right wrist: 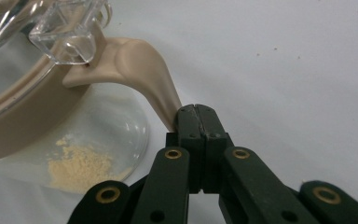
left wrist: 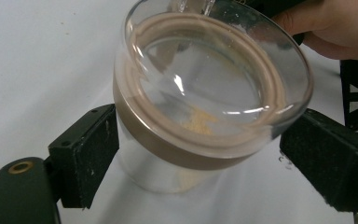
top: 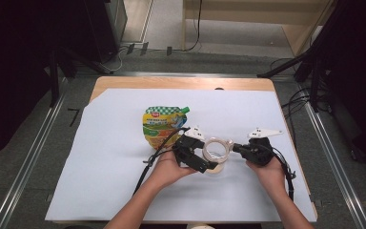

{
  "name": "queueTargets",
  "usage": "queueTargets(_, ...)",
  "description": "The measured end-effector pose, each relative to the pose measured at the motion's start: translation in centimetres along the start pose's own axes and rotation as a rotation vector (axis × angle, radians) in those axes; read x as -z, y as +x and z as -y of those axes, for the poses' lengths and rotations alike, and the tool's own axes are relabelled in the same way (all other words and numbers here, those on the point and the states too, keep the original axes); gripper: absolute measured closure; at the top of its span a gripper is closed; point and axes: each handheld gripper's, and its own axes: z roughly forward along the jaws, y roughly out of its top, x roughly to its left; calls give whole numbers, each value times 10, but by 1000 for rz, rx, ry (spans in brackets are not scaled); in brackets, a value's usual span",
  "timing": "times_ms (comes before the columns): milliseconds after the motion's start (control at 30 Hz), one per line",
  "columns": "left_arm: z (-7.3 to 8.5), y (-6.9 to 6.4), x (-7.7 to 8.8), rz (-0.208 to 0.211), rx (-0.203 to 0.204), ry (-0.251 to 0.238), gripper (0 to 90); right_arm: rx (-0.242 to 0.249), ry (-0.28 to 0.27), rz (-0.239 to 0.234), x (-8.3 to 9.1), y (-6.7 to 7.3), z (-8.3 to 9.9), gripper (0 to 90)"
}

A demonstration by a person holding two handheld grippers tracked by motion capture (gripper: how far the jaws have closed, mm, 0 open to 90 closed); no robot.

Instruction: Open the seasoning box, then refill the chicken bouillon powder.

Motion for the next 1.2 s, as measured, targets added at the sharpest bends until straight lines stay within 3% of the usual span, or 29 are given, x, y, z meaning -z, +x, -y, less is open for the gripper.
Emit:
queueTargets(133,-1,-3,-6,-31,-35,-21,97,-20,-18,-10,1,-1,-1,900)
queueTargets(267,-2,-1,-9,-23,-22,-28,86,-15,-14,-9,3,0,-1,900)
queueTargets(400,-3,-5,-8,-48,-55,-25,94,-21,-10,-8,4,0,-1,900)
queueTargets(567,-8,-3,-7,-45,-49,5,98,-25,-9,-9,4,0,-2,900)
queueTargets(733,-9,-2,-5,-46,-37,6,104,-42,-10,-14,4,-1,-2,900)
queueTargets(1200,-10,-6,-5,-55,-55,24,103,-34,-9,-15,5,0,-1,900)
